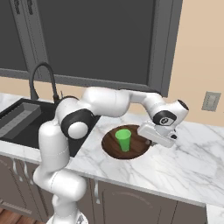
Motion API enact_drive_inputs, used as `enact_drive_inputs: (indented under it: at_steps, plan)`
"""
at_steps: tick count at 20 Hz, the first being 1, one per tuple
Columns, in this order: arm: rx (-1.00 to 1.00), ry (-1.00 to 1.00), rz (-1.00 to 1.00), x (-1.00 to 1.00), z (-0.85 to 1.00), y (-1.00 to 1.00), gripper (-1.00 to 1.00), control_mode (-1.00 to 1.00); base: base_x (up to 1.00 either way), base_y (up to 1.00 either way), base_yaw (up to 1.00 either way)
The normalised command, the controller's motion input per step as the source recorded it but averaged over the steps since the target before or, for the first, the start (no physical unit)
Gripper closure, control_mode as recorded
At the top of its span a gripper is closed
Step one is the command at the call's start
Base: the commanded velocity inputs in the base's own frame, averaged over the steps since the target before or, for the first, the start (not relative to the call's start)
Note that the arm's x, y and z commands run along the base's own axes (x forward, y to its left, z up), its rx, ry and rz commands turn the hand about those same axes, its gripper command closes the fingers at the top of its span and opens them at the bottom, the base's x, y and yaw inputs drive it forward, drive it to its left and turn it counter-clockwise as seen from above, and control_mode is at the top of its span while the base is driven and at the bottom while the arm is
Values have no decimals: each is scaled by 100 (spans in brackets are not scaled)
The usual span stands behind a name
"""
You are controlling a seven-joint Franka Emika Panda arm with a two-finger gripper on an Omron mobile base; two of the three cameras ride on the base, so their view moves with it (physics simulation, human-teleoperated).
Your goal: Place the cup inside the bowl on the dining table and move the bowl to any counter.
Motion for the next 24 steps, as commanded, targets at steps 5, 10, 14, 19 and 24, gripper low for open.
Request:
enact_drive_inputs:
  at_steps: [5,10,14,19,24]
  plan:
    - [0,0,0,24,-4,-8,100,-100,0,0,0]
    - [0,0,0,13,-12,-6,100,-100,0,0,0]
    - [0,0,0,0,-14,-9,100,-100,0,0,0]
    - [0,0,0,0,-15,-10,100,-100,0,0,0]
    - [0,0,0,0,-9,-7,100,-100,0,0,0]
